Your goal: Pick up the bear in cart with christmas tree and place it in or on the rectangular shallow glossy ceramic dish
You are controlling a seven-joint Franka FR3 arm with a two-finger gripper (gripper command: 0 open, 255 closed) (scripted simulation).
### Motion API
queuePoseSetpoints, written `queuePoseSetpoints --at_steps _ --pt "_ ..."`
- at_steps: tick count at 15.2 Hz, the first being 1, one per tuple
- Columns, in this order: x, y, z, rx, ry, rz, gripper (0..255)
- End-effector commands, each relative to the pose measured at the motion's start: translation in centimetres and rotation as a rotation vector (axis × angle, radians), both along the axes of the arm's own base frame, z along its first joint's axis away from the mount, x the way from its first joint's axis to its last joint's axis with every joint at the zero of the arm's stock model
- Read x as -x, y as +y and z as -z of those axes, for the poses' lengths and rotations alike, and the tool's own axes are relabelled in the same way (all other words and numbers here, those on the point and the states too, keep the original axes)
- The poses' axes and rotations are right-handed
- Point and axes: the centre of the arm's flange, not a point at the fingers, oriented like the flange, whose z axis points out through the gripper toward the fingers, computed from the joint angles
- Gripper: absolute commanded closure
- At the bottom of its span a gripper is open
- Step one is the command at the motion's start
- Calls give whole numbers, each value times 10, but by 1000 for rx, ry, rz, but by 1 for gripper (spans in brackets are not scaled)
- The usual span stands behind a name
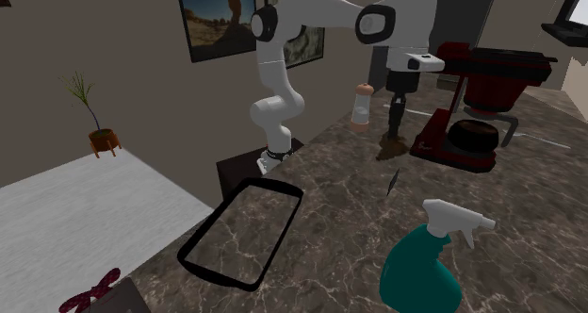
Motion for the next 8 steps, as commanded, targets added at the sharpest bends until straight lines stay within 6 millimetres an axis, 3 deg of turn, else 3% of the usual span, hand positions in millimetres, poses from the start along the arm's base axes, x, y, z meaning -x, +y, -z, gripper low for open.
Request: queuePoseSetpoints --at_steps 1,8 --pt "4 -28 0 0 0 -1 255" --pt "11 -120 2 0 0 -1 255"
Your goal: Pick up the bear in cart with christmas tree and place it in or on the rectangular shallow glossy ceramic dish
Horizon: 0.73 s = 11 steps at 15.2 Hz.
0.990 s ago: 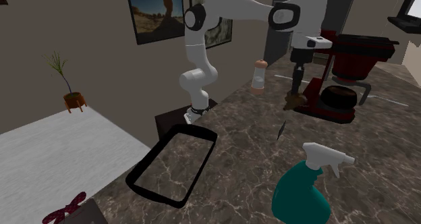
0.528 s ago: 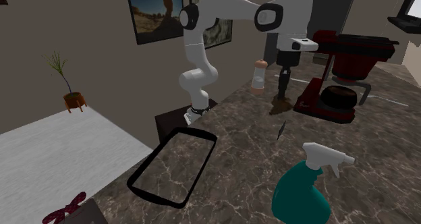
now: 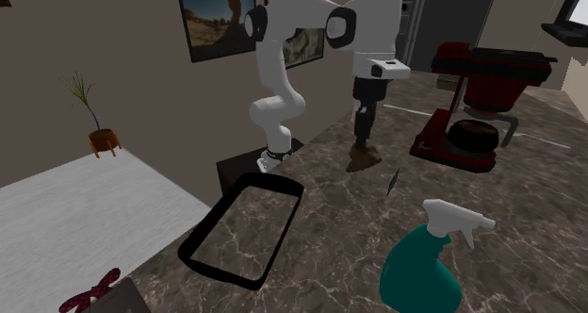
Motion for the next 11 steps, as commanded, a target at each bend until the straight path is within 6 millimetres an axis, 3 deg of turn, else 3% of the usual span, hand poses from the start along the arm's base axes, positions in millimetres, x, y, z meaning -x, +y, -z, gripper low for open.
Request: queuePoseSetpoints --at_steps 1,11 --pt "3 -24 0 0 0 -2 255" --pt "14 -156 4 0 0 -2 255"
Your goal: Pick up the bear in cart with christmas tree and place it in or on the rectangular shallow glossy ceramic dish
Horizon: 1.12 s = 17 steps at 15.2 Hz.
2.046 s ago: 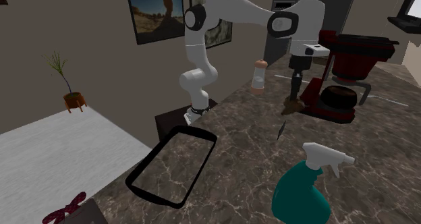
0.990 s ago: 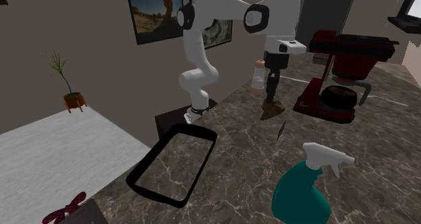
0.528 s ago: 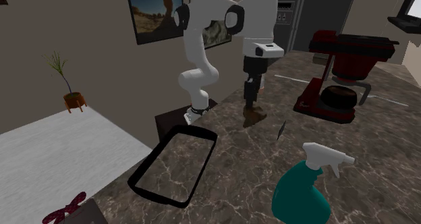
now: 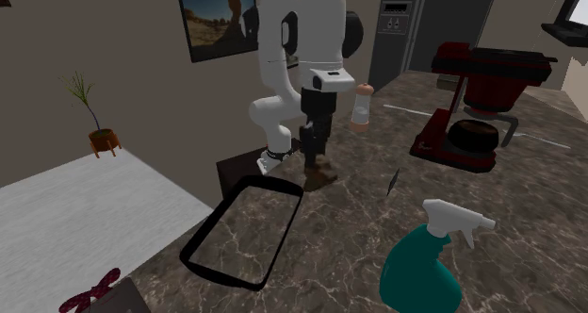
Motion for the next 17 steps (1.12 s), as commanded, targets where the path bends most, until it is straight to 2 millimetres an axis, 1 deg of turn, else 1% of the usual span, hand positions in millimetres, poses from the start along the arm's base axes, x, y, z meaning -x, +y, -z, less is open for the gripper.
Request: queuePoseSetpoints --at_steps 1,11,12,17 --pt "3 -25 0 0 0 -2 255" --pt "14 -156 4 0 0 -2 255" --pt "14 -163 4 0 0 -2 255" --pt "14 -163 30 0 0 -2 255"
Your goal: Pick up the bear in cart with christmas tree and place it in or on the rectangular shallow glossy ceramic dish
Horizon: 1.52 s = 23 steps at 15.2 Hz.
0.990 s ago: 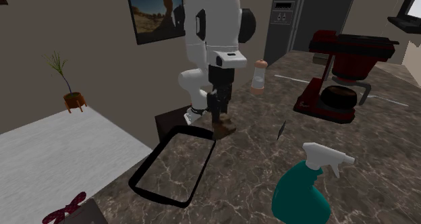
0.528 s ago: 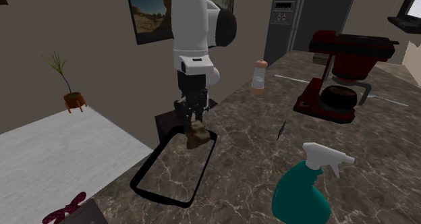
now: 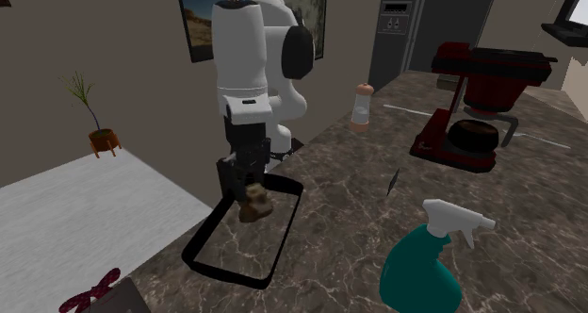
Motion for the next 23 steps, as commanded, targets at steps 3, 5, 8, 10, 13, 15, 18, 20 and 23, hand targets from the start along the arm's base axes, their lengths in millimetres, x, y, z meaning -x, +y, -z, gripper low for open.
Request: queuePoseSetpoints --at_steps 3,5,8,10,13,15,18,20,23 --pt "1 0 21 0 -1 0 255" --pt "1 0 36 0 -1 0 255" --pt "1 0 36 0 -1 0 255" --pt "1 0 36 0 -1 0 255" --pt "1 0 36 0 -1 0 255" --pt "0 0 35 0 -1 0 0" --pt "0 0 35 0 -1 0 0" --pt "3 1 23 0 -1 0 0" --pt "7 4 -14 0 -1 0 0"
